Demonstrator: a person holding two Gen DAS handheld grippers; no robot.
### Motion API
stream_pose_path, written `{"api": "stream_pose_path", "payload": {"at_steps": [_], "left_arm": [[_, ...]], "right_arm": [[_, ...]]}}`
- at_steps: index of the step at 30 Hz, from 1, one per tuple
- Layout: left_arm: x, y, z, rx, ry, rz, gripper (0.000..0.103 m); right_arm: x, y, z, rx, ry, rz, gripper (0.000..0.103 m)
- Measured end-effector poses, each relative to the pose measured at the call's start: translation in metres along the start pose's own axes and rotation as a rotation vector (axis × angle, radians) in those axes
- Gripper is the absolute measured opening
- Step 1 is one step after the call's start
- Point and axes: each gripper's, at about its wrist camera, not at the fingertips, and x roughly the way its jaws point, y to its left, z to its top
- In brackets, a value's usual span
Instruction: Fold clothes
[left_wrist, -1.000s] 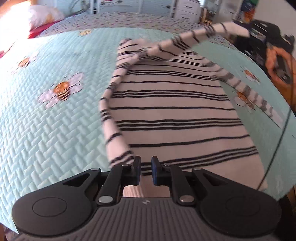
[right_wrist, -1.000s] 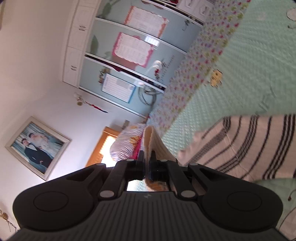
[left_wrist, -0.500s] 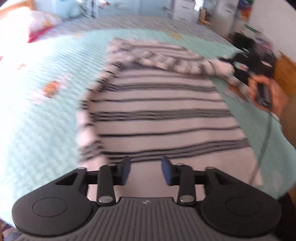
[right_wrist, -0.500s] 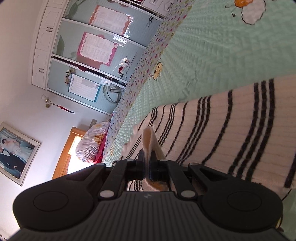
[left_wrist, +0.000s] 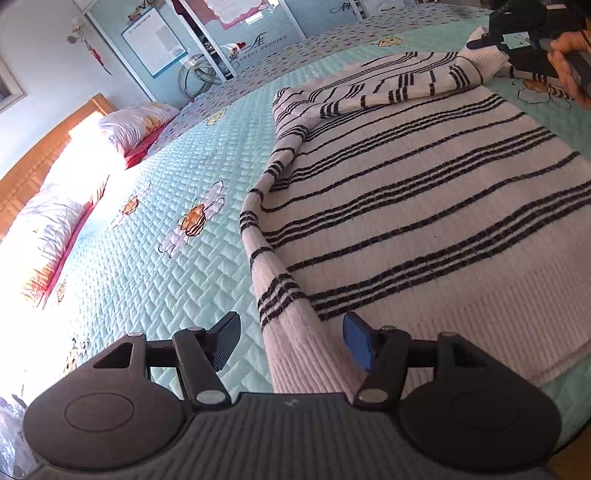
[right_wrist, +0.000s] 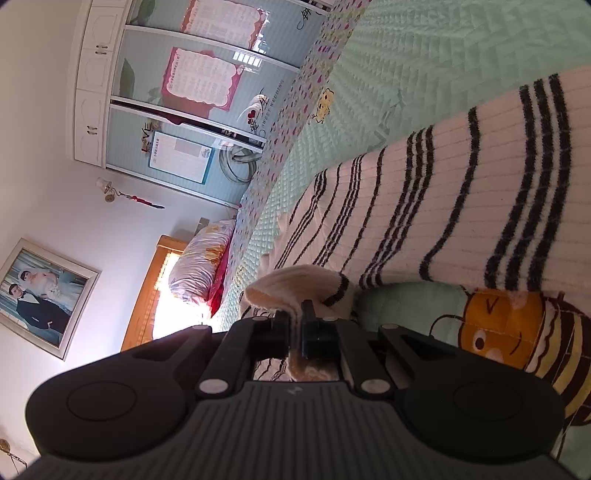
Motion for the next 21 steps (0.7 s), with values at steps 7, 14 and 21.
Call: {"api": "stream_pose_path", "payload": {"at_steps": [7,14,21], "left_arm": [[0.013,-0.006,-0.006,0.08,0.061,0.161,0.065],[0.01,0.001,-0.015,0.138,0.053,0.136,0.038],[-0.002,0.045,0.001,-0.013,0.009,-0.031,0.007]], "right_arm": [[0.001,0.001,-0.003,0.015,0.004,0.004,0.007],[0.003,0.006,-0.003,0.011,0.013,0.008,0.008],[0.007,0.023,0.006,-0.039,0.0,-0.046,0.007]]}}
